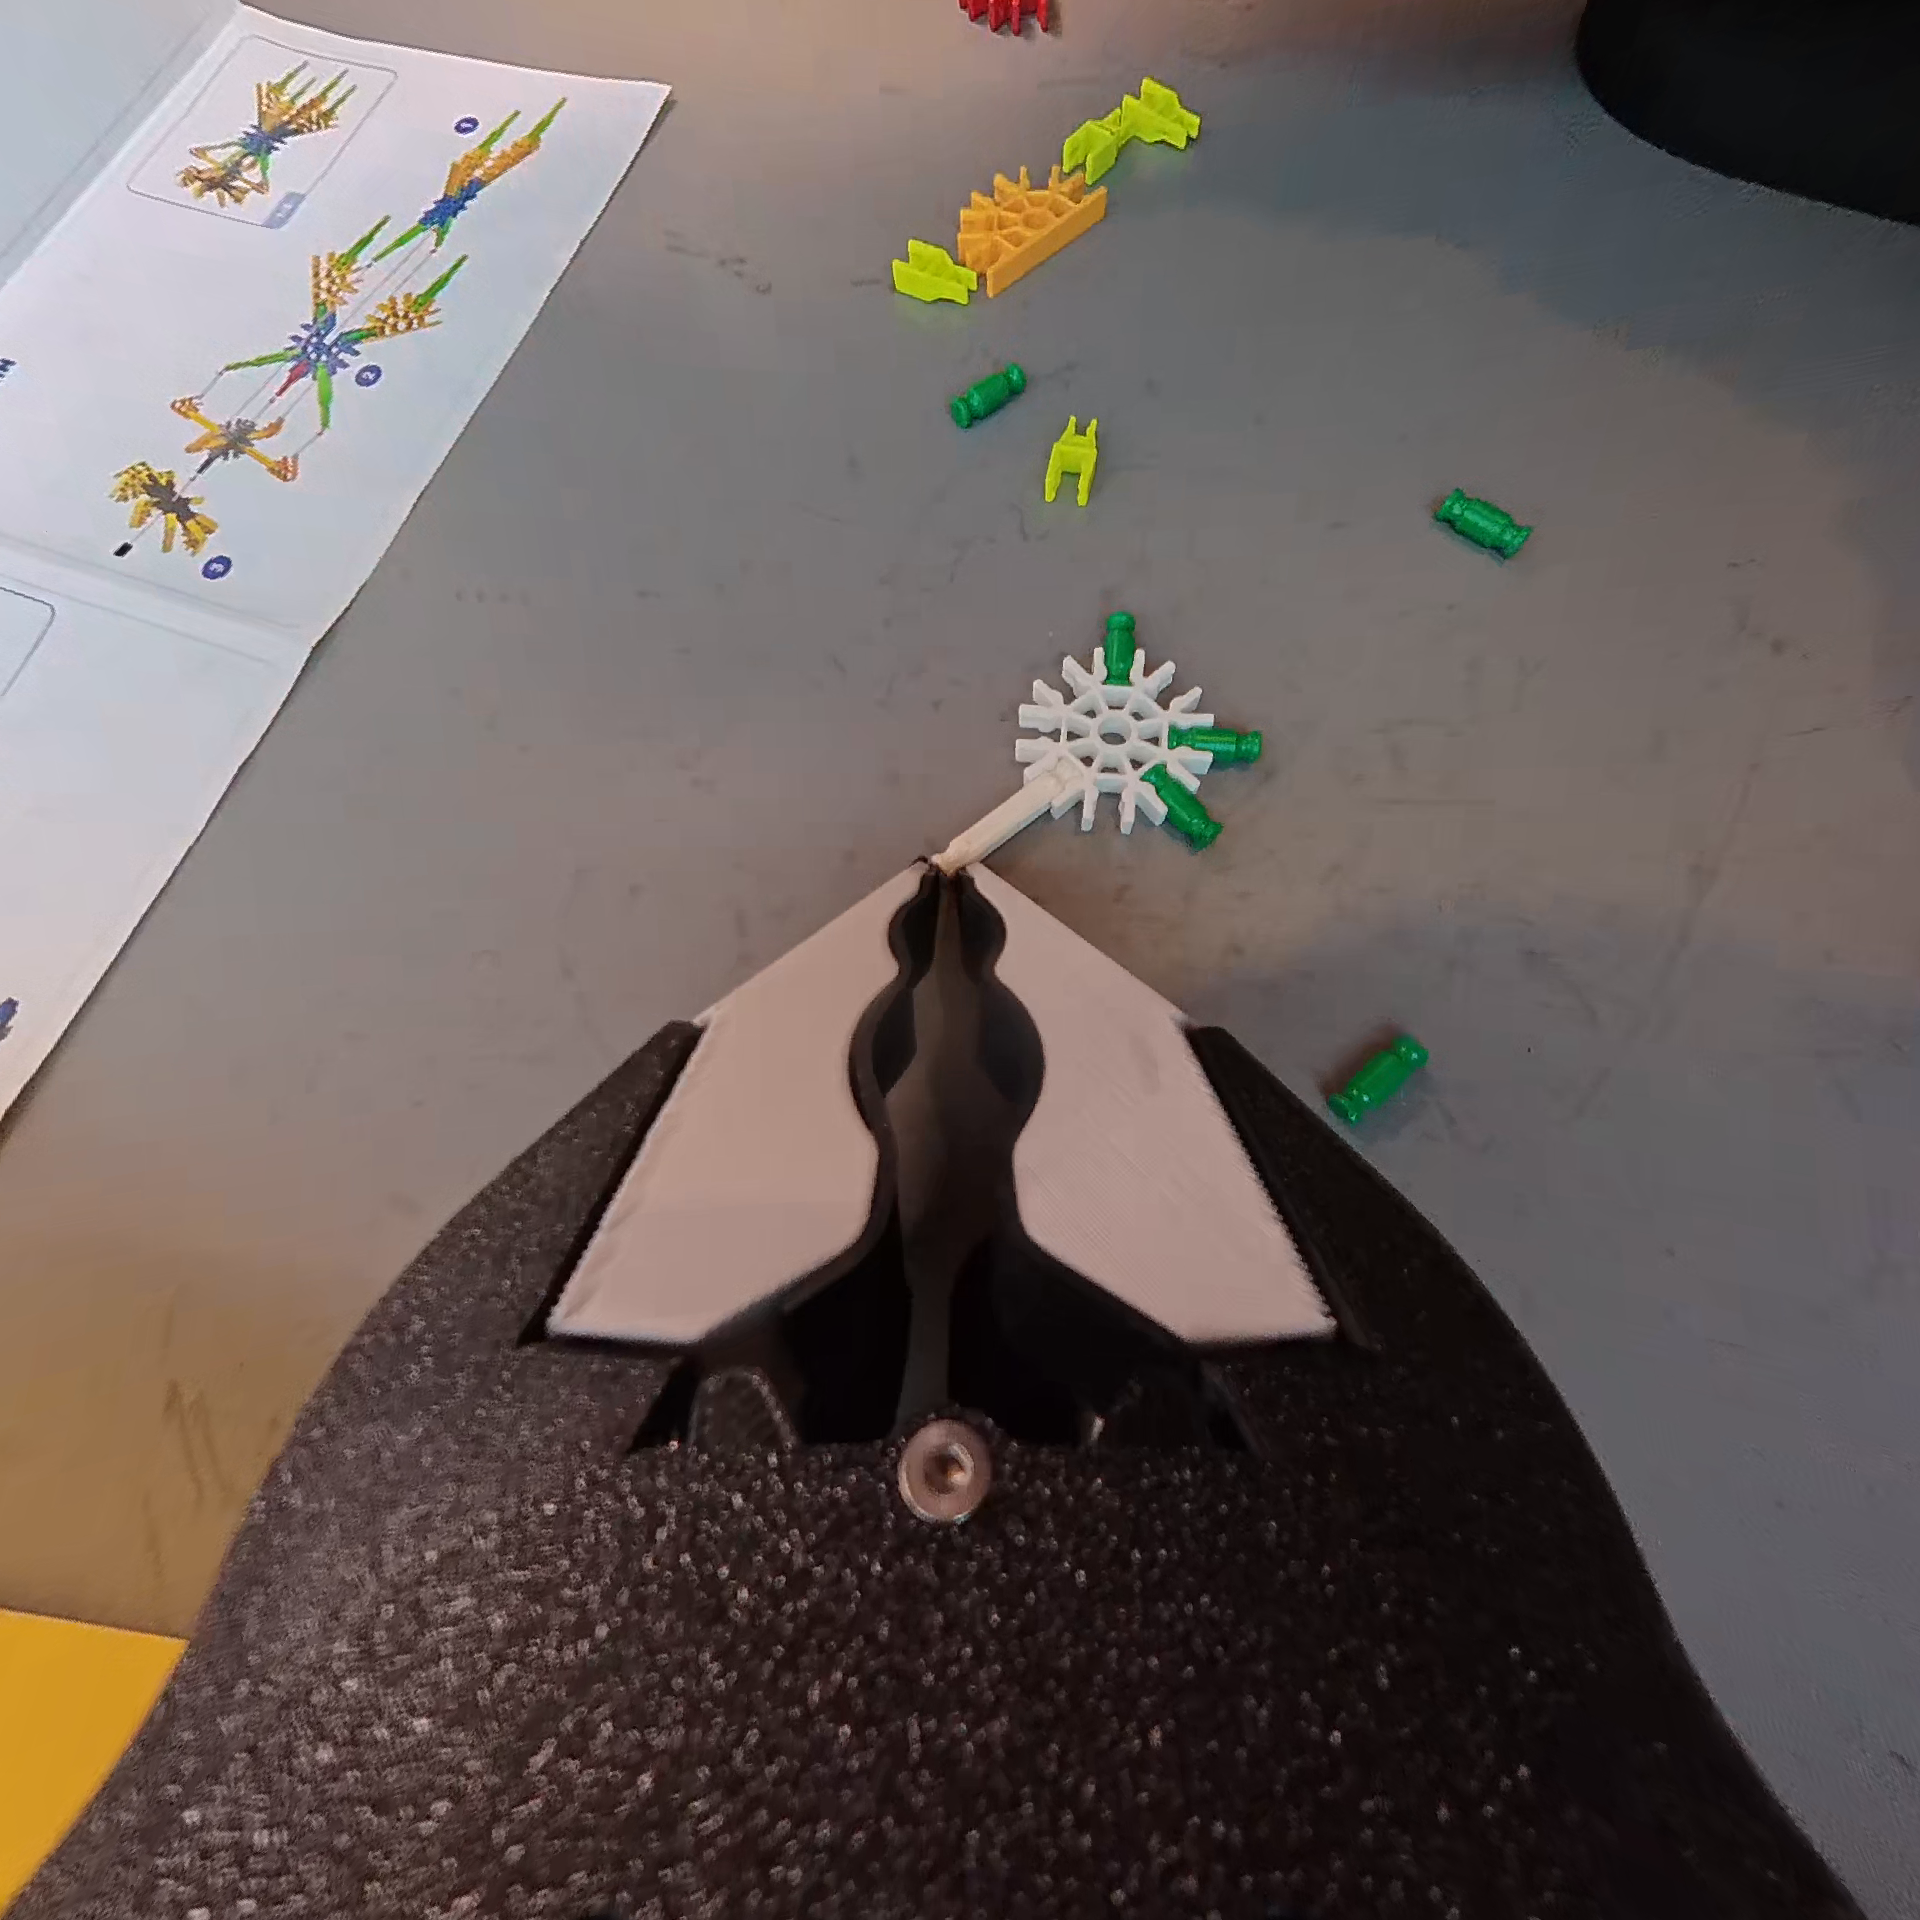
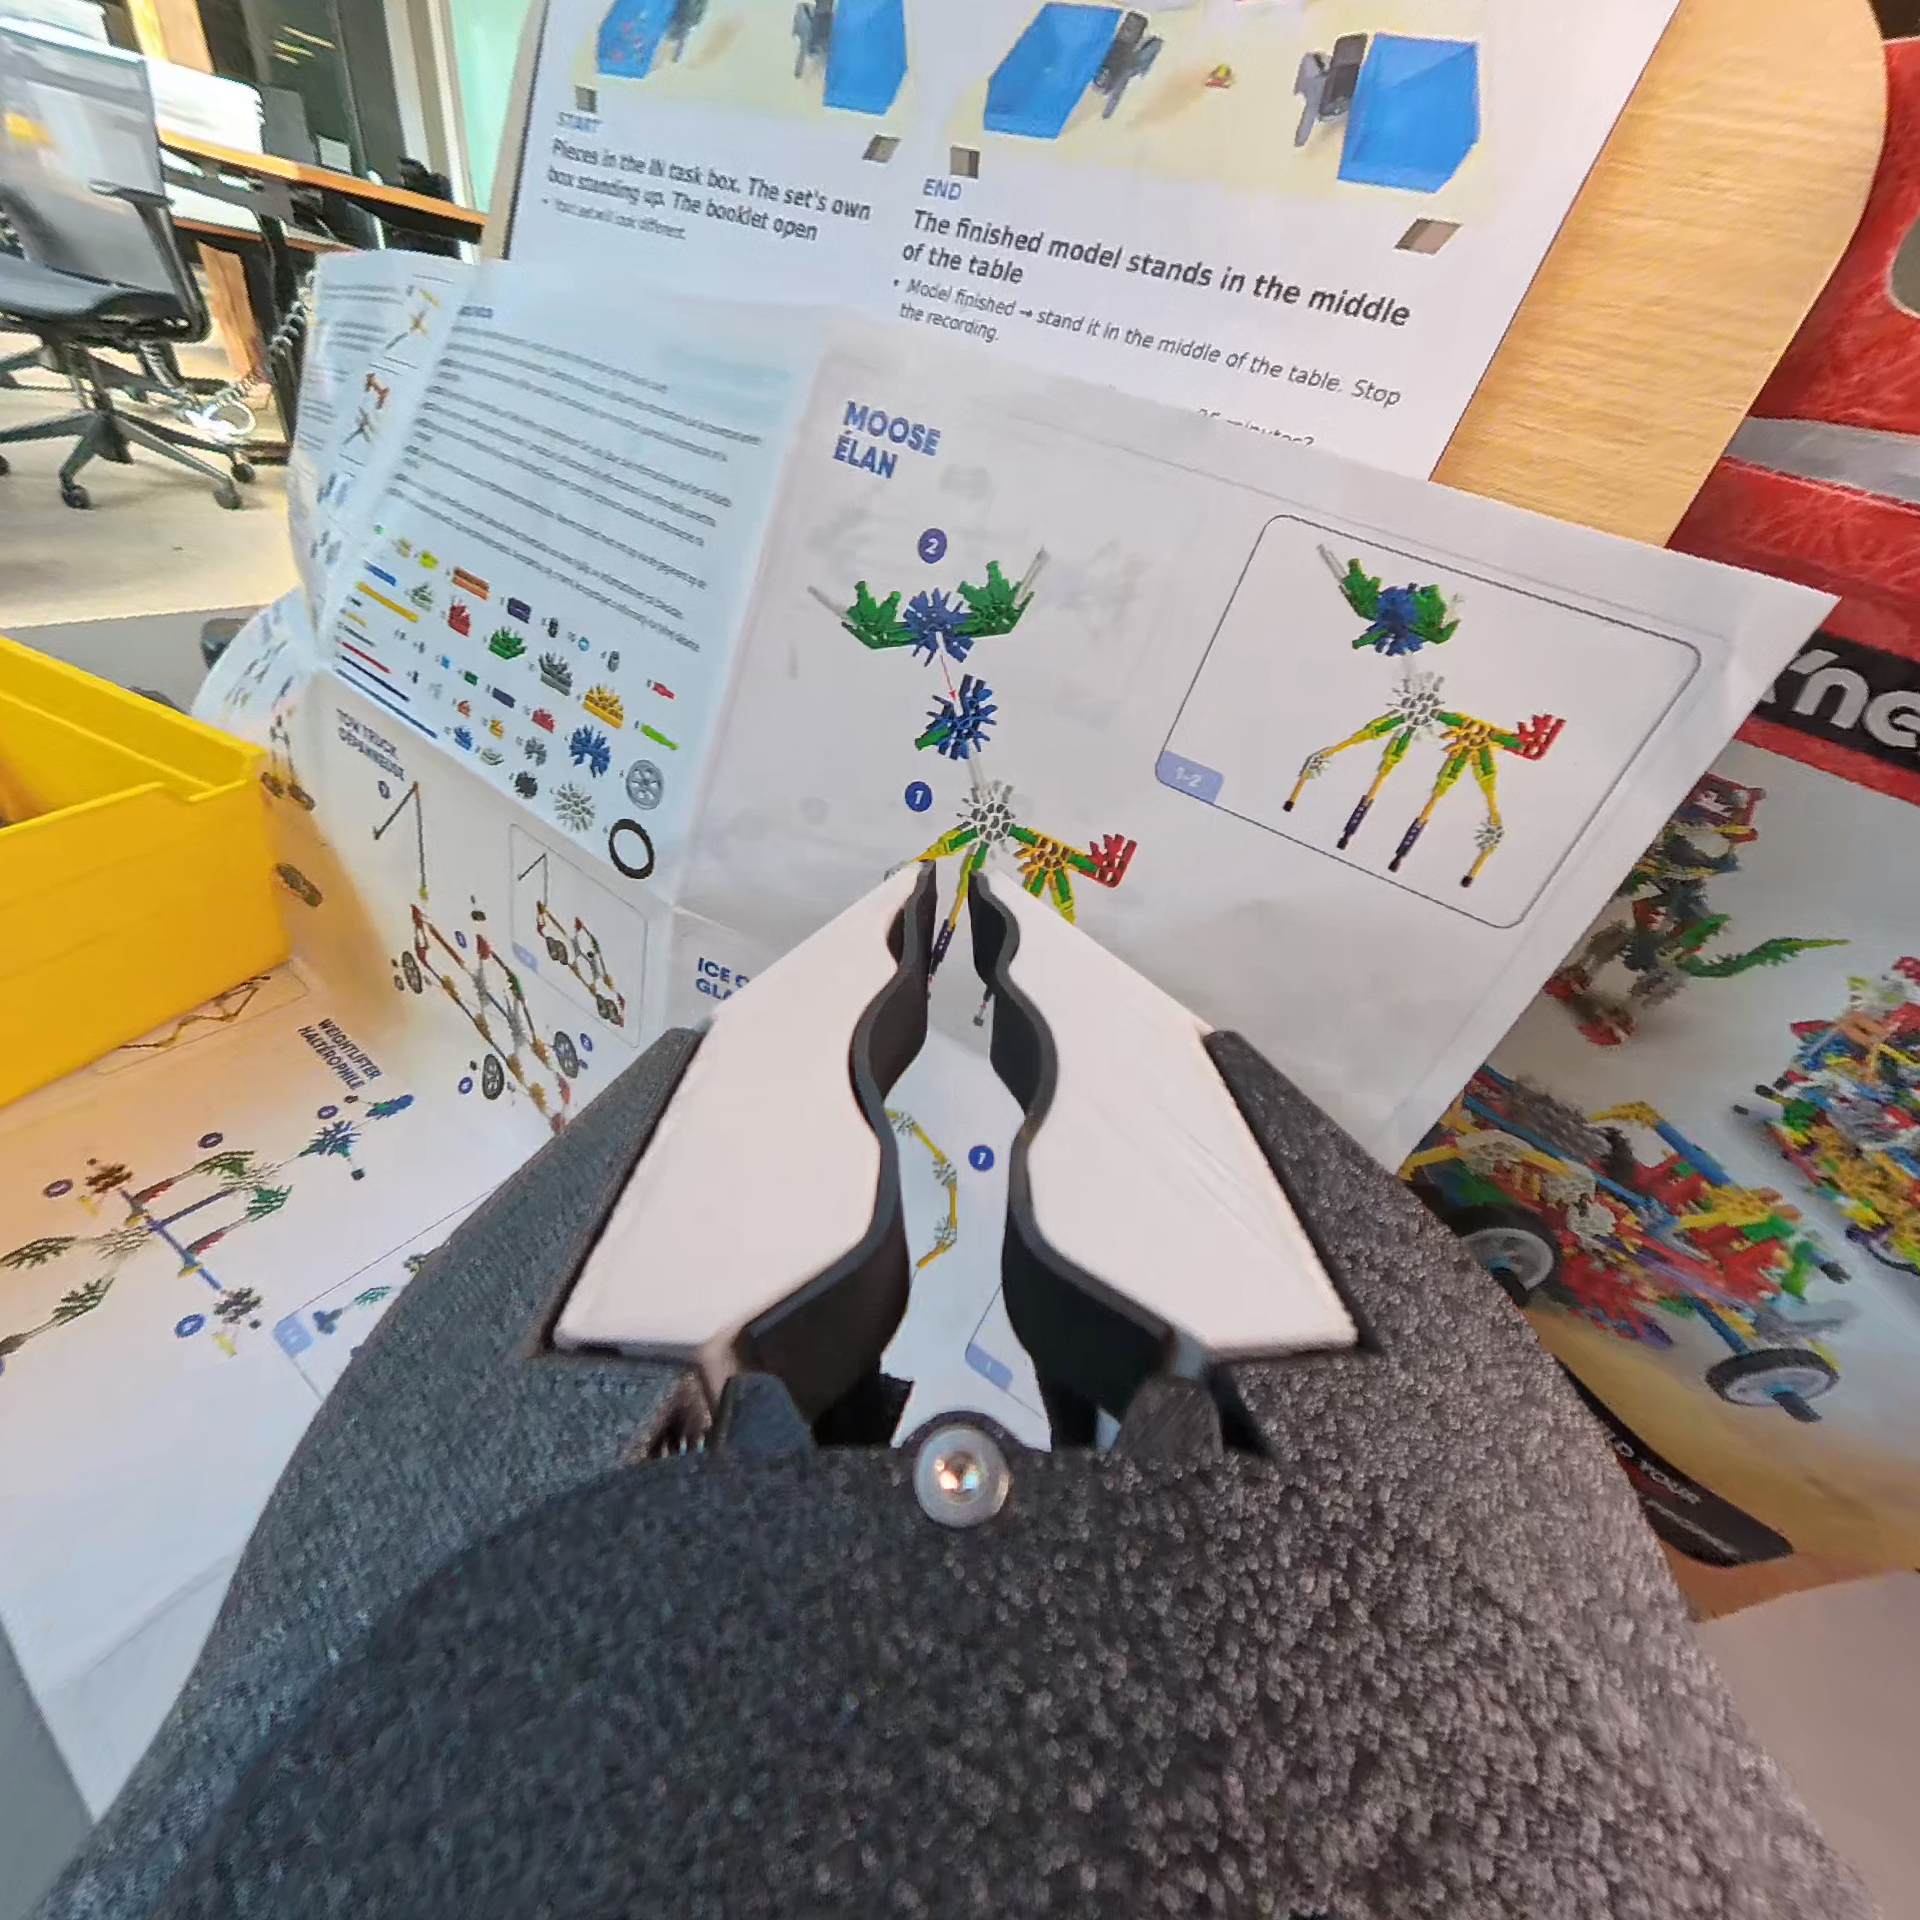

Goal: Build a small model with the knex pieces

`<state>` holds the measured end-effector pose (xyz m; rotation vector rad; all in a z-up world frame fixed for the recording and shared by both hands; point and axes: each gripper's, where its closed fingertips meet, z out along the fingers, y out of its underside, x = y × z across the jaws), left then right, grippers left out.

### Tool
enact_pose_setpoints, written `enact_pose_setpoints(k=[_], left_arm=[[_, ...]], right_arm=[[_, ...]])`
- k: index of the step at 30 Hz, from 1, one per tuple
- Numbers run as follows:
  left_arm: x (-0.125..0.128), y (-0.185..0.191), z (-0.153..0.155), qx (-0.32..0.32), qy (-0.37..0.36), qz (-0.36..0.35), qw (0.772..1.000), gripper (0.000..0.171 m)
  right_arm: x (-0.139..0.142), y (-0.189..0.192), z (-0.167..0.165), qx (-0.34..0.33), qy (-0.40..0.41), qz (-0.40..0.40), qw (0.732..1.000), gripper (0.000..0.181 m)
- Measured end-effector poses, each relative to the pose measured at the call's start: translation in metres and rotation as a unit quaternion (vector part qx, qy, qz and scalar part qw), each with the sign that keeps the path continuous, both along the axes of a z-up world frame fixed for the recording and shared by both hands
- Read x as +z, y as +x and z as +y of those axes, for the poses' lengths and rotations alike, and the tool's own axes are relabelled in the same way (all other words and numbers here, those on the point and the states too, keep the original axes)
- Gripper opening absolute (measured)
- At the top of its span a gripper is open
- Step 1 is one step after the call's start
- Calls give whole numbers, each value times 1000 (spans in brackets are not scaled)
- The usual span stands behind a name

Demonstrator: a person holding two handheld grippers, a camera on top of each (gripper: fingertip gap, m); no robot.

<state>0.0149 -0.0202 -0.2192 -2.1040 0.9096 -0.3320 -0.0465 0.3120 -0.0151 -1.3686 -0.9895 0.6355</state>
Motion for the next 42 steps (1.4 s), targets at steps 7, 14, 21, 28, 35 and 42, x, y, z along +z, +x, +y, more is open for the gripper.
enact_pose_setpoints(k=[7, 14, 21, 28, 35, 42], left_arm=[[0, 0, 0, -1, 0, 0, 1000, 3], [0, 0, 0, -1, 3, 4, 1000, 3], [0, 0, -1, -2, 10, 12, 1000, 3], [-1, 0, -1, -2, 7, 8, 1000, 2], [-1, -1, 0, -1, 6, 7, 1000, 3], [-1, -1, 0, -1, 0, 1, 1000, 4]], right_arm=[[-17, -14, 16, -4, -4, -33, 999, 4], [-53, -12, -66, 118, -55, -89, 988, 1], [-125, 56, -261, 364, -176, -219, 888, 6], [-187, 107, -351, 381, -121, -328, 856, 3], [-198, 105, -350, 371, -90, -355, 853, 0], [-196, 104, -348, 366, -92, -340, 862, 0]])
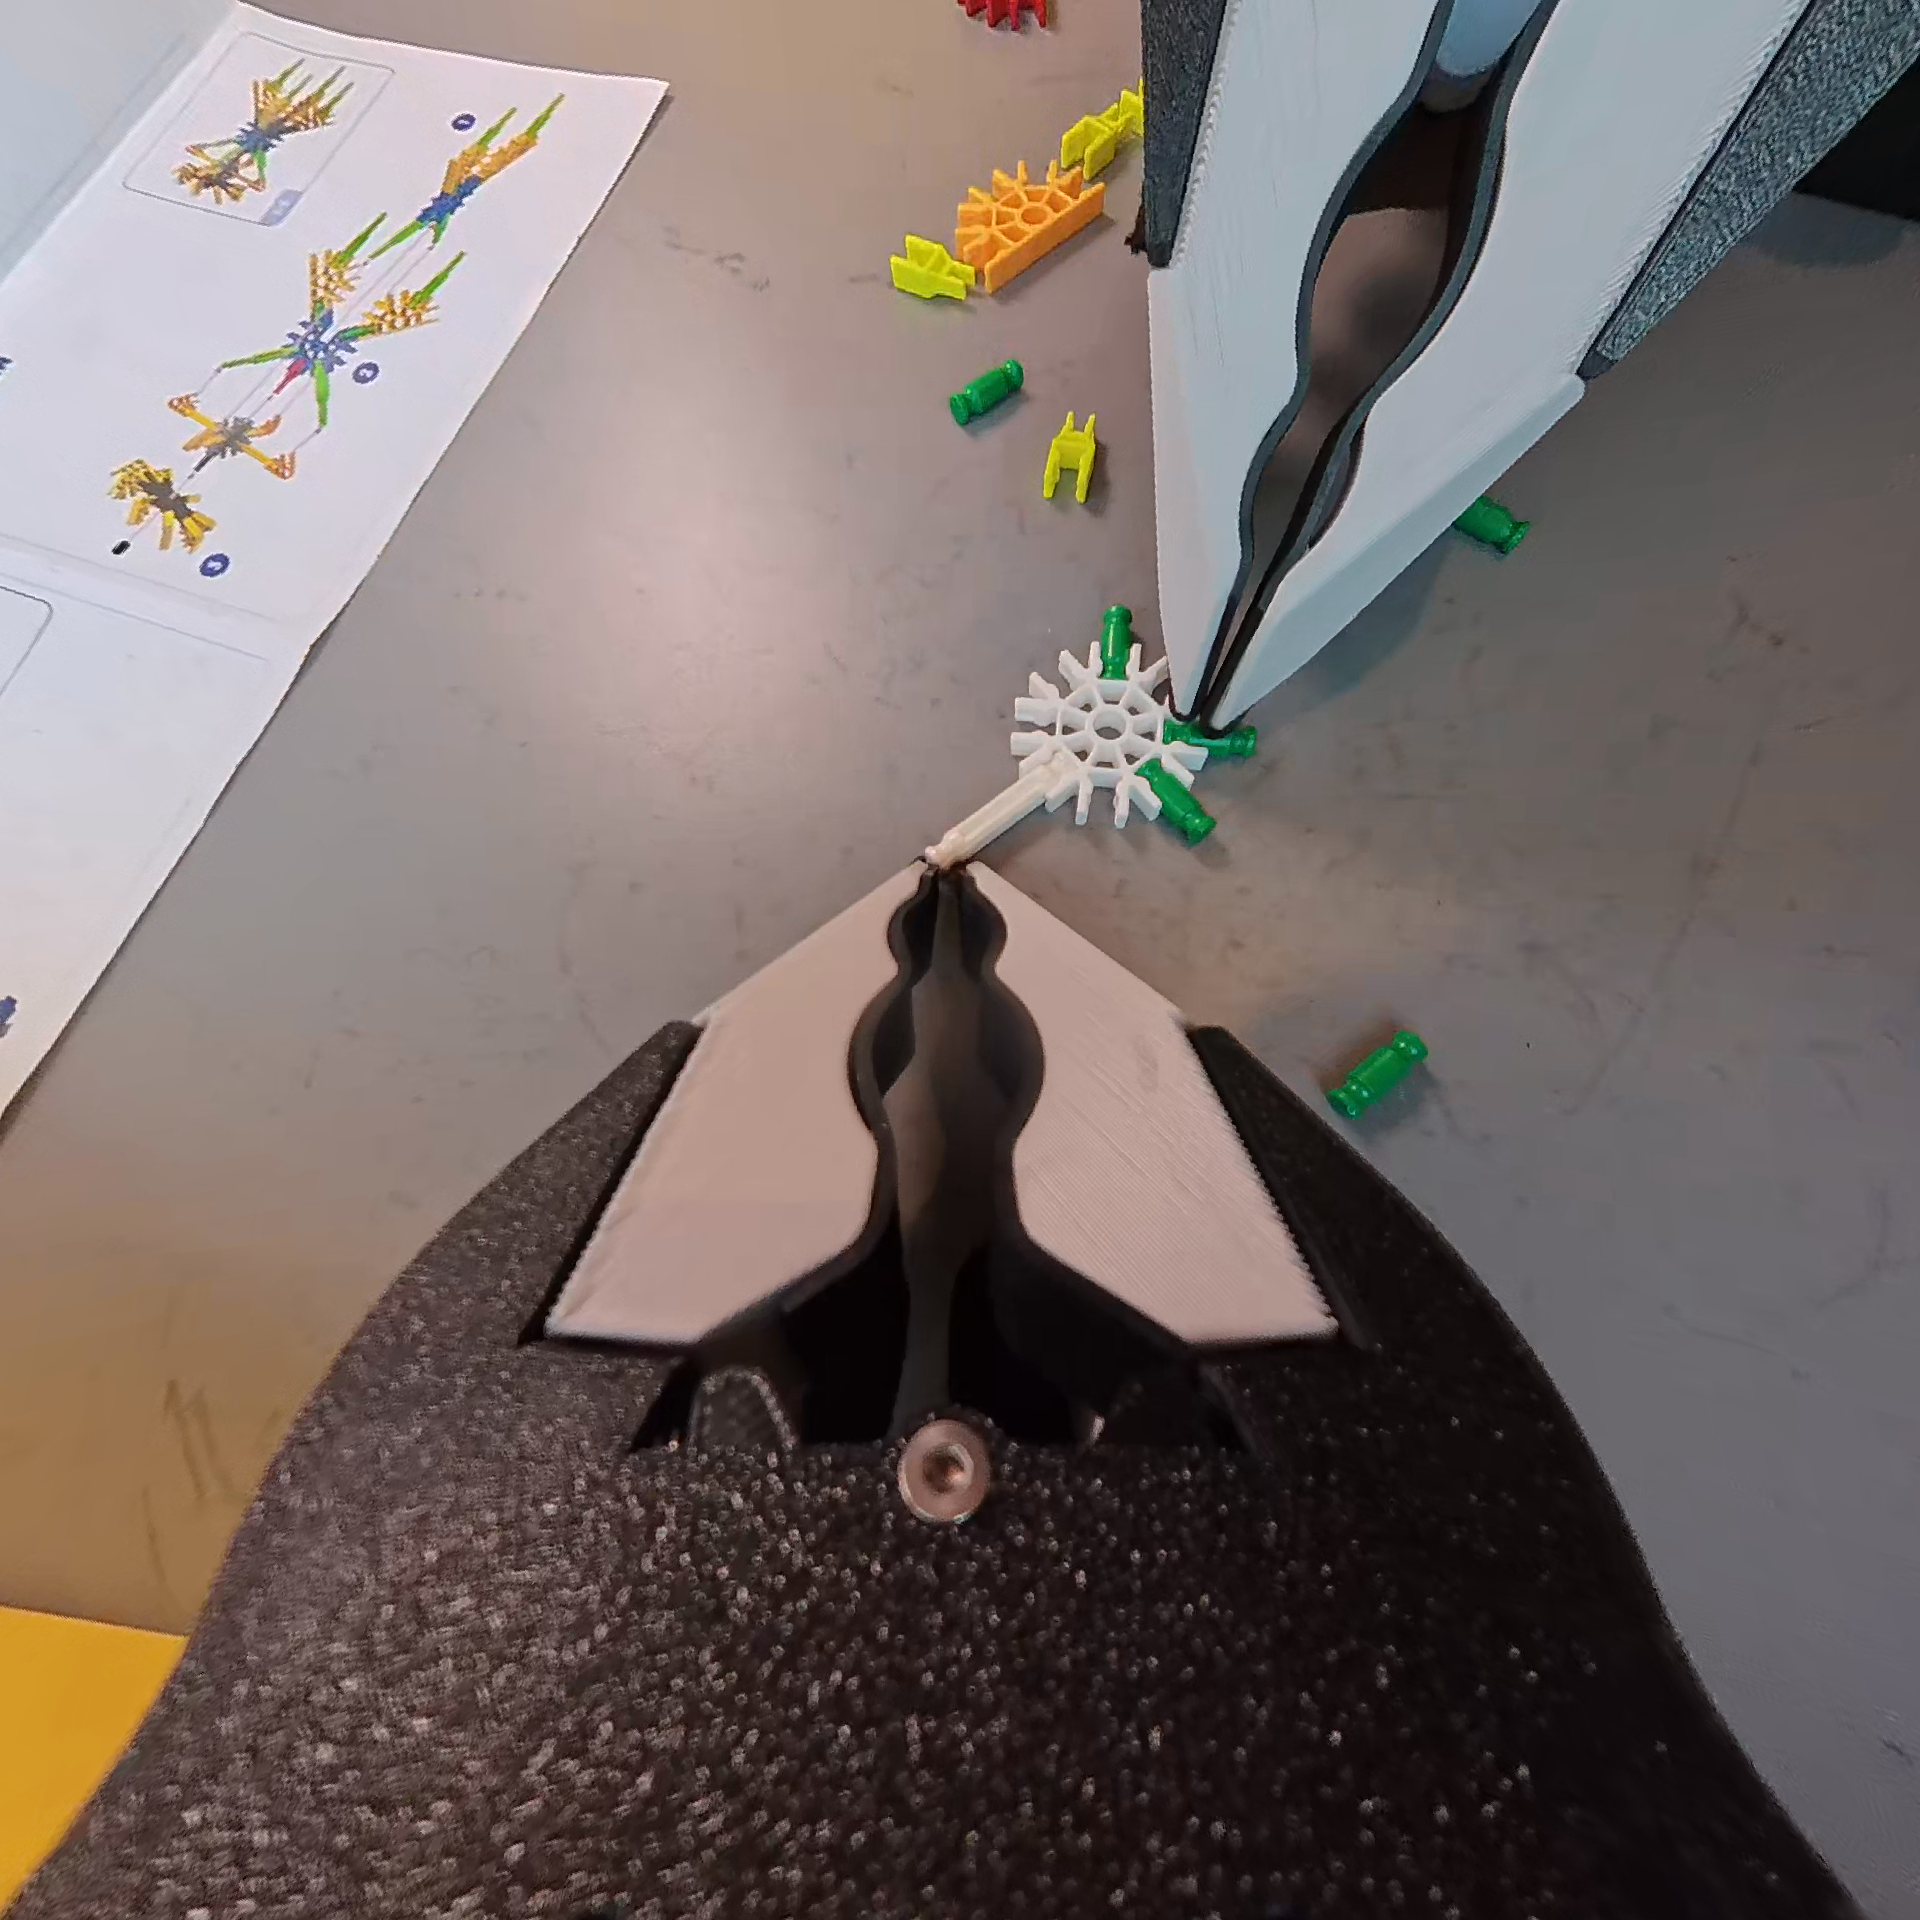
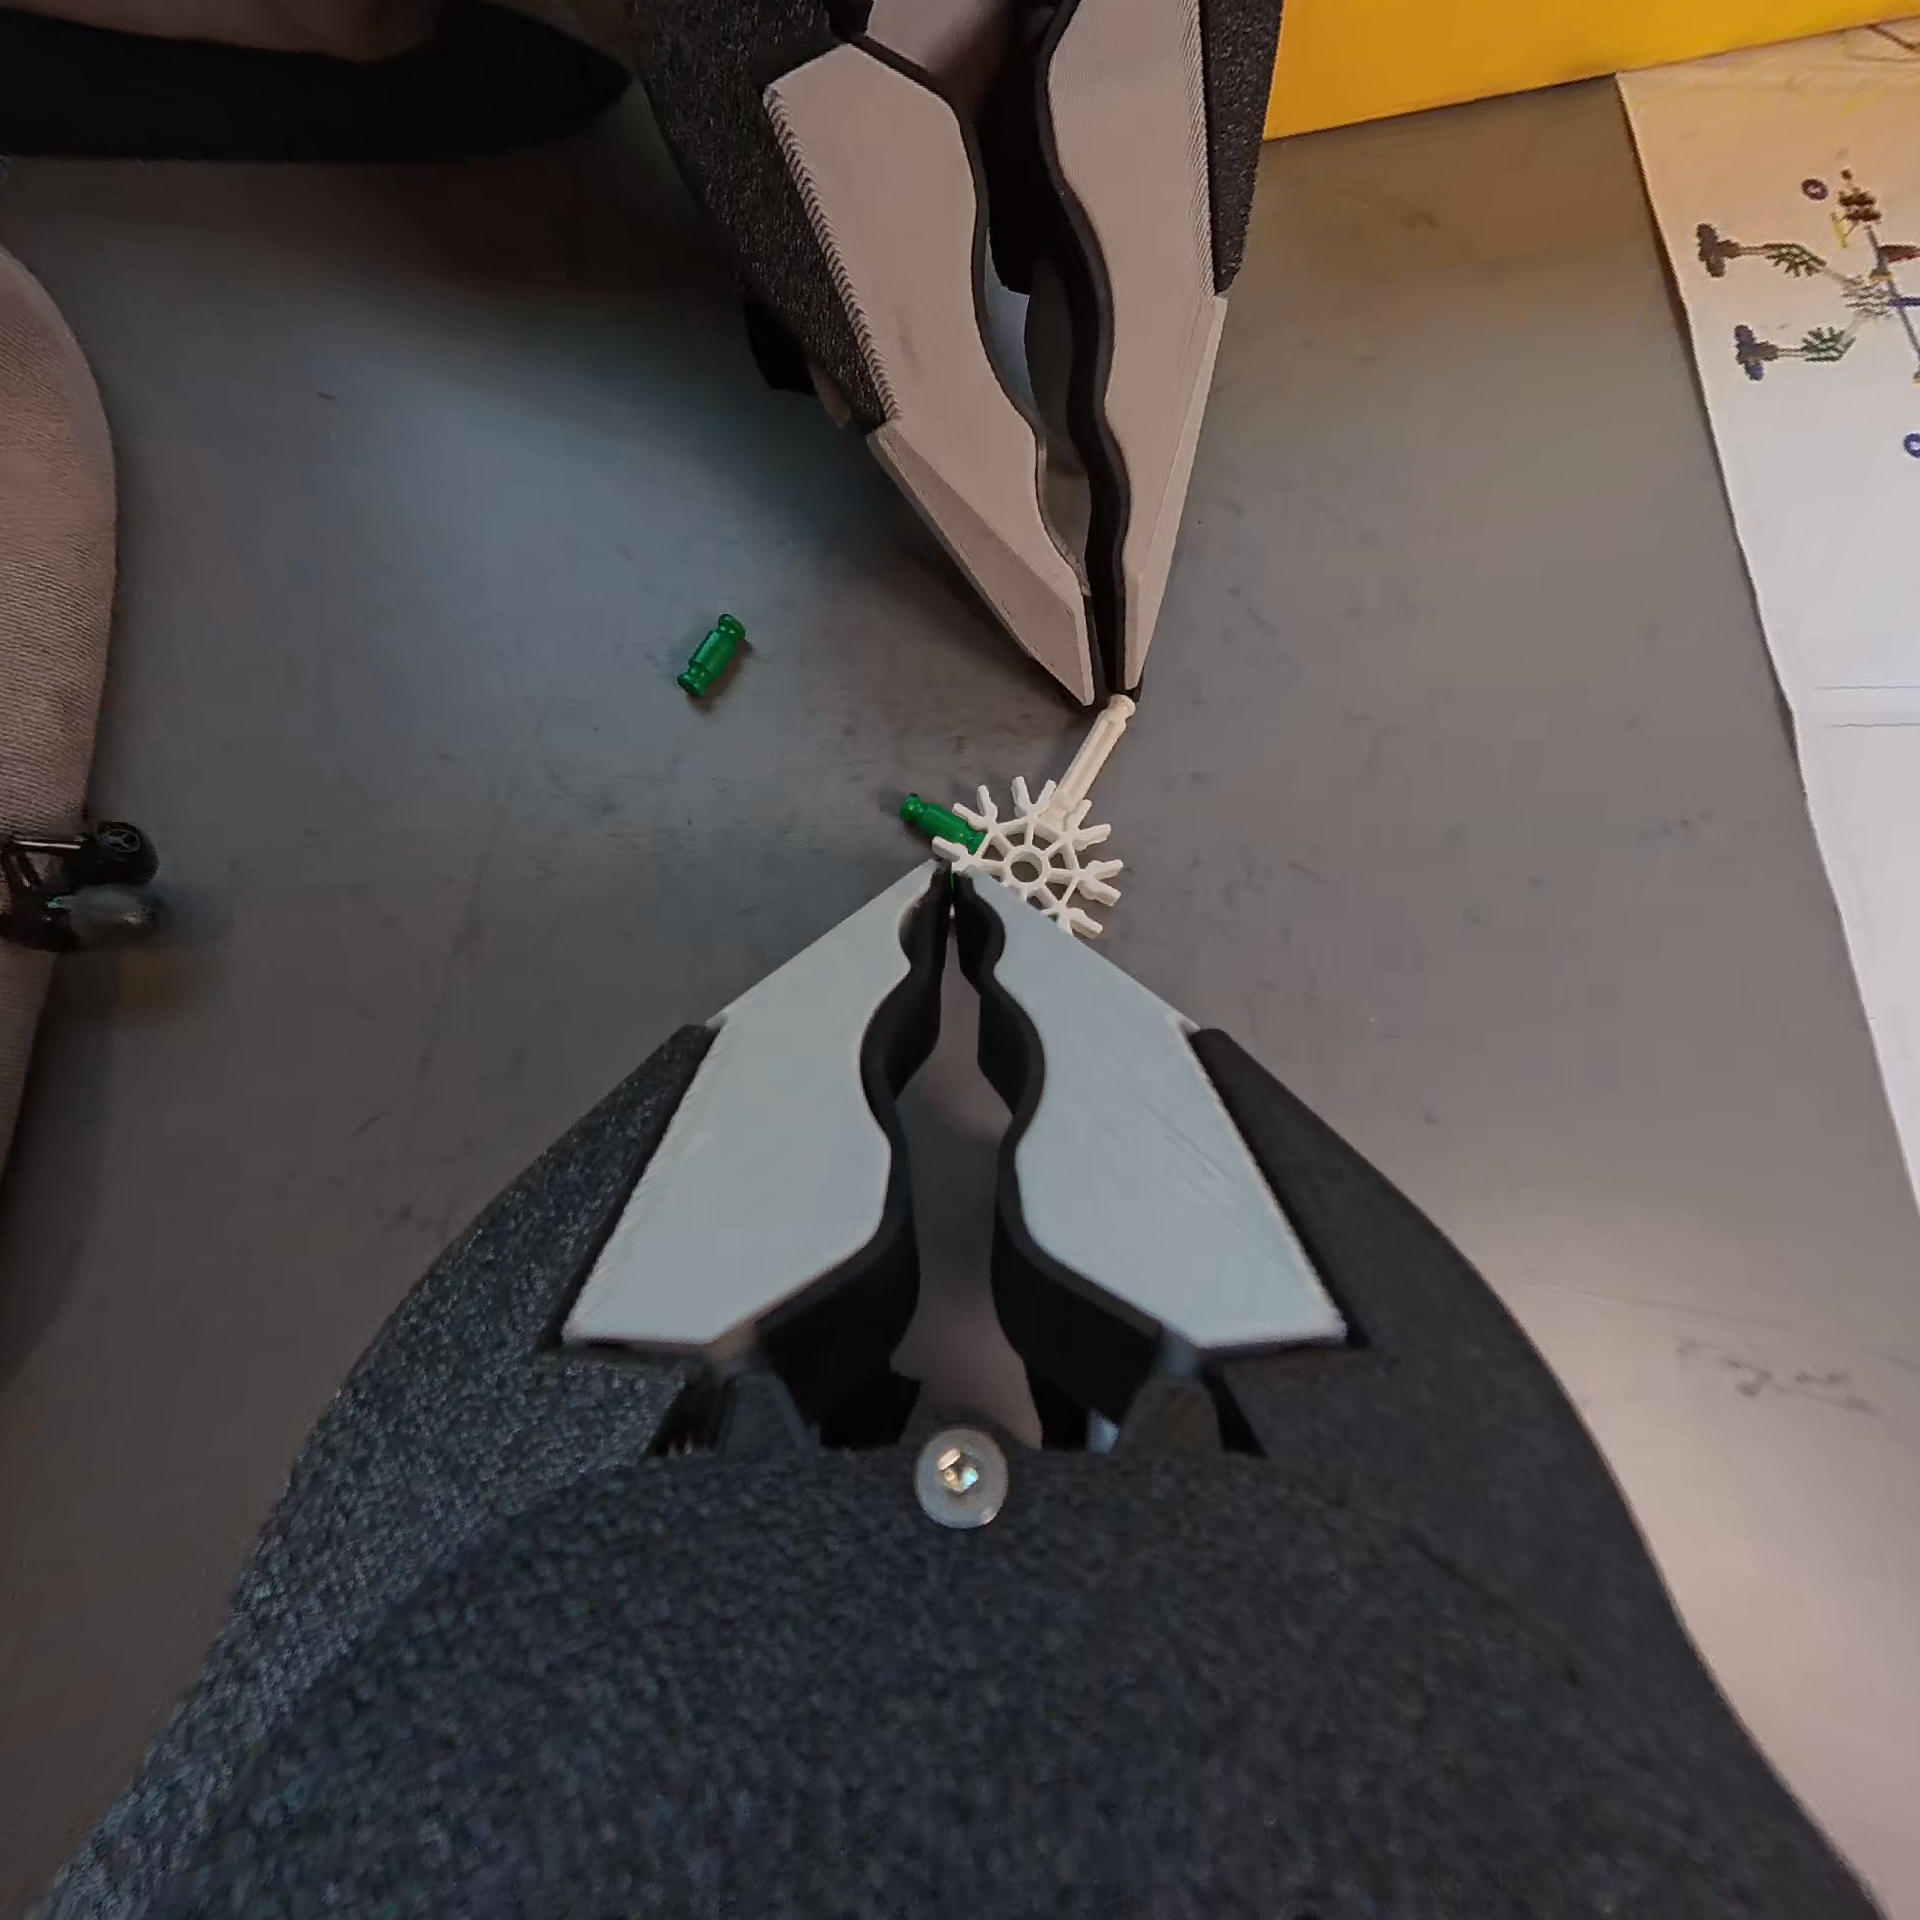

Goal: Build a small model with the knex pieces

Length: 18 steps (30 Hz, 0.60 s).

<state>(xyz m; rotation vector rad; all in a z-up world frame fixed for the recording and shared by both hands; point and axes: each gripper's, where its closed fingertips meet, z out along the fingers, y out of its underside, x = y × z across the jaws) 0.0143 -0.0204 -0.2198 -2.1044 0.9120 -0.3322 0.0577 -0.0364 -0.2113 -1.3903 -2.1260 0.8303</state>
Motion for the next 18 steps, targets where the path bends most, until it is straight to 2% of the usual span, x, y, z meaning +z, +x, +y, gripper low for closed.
enact_pose_setpoints(k=[5, 13, 18], left_arm=[[0, 0, 0, 0, -1, -1, 1000, 3], [0, 0, 0, -1, -1, -1, 1000, 3], [0, 0, 0, -1, -2, -2, 1000, 3]], right_arm=[[14, -9, -5, -8, -37, 27, 999, 0], [-2, -9, -10, 5, -7, -2, 1000, 0], [-3, -10, -11, 6, -6, -1, 1000, 0]])
